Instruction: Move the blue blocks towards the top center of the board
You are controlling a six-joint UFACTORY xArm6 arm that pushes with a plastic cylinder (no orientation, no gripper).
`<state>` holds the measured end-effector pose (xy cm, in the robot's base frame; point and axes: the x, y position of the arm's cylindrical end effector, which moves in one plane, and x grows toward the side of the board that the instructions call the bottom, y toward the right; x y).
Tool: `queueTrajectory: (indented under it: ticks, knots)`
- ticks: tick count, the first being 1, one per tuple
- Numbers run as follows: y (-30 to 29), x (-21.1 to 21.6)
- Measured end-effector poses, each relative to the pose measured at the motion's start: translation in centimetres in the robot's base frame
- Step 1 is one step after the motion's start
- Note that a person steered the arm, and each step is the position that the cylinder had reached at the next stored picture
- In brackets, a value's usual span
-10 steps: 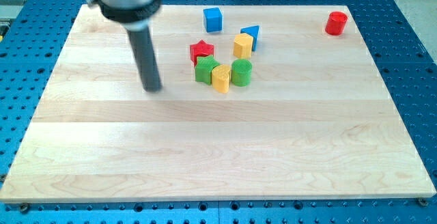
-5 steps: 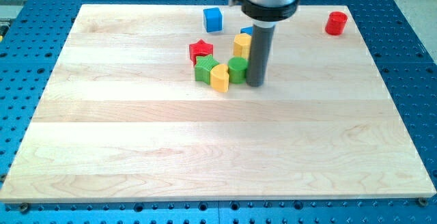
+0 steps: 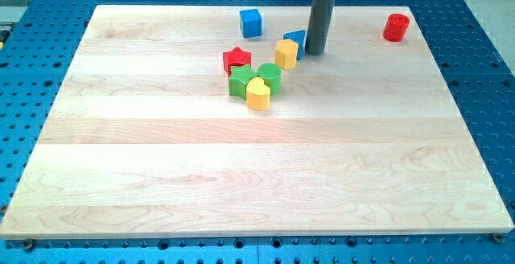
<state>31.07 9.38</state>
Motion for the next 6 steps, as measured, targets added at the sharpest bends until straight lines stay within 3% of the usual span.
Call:
queueTrajectory:
  ticks: [3, 6]
  knots:
    - [-5.6, 2.2]
    - [-2.4, -1.7]
